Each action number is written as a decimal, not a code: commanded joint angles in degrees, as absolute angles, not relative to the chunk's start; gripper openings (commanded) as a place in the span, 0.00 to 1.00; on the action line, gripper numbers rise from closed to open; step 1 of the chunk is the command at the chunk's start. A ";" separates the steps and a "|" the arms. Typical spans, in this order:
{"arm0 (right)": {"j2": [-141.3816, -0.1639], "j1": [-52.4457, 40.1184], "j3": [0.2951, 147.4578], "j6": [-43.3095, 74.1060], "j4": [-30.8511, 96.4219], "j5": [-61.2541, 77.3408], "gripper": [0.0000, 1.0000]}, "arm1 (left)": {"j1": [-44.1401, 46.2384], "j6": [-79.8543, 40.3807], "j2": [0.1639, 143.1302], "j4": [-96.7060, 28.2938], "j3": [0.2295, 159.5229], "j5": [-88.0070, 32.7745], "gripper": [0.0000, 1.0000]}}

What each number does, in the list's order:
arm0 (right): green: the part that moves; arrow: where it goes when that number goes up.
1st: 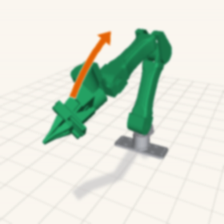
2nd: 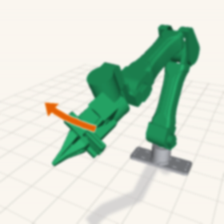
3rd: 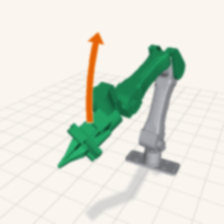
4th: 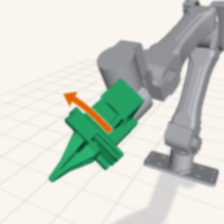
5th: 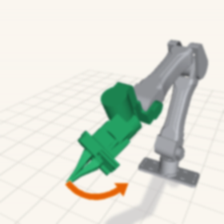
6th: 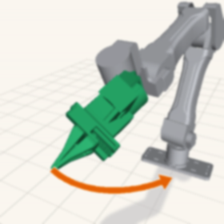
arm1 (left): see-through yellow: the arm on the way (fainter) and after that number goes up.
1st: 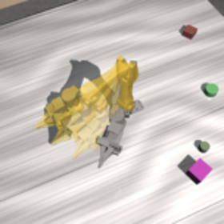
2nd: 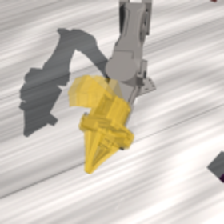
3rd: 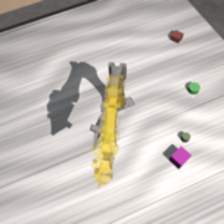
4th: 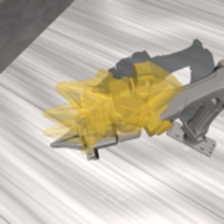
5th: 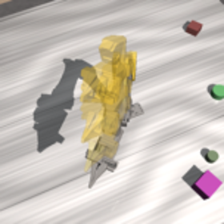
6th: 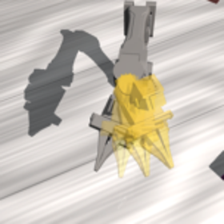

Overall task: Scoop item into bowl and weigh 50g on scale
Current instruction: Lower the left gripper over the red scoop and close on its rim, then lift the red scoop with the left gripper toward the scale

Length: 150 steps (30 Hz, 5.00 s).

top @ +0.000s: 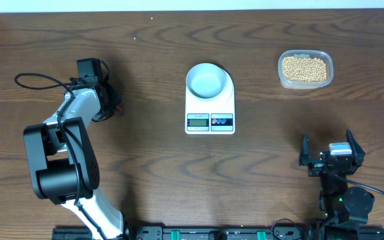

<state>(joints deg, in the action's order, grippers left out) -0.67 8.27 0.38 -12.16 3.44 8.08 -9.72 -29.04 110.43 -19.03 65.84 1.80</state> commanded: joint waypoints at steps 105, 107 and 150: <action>-0.32 7.84 0.32 -12.29 3.70 8.05 0.99 | -19.33 -20.84 97.43 -19.64 66.57 -13.08 0.07; -0.32 7.84 0.32 -12.29 3.68 8.05 0.99 | -18.76 -20.88 92.49 -23.07 66.57 -15.62 0.07; -0.32 7.81 0.32 -13.74 0.47 23.75 0.99 | 4.12 -34.87 60.82 -44.25 65.91 -22.09 0.07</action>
<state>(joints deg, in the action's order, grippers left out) -0.67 8.27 0.38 -13.91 1.48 12.36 3.88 -34.54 61.06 -44.51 66.04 -21.15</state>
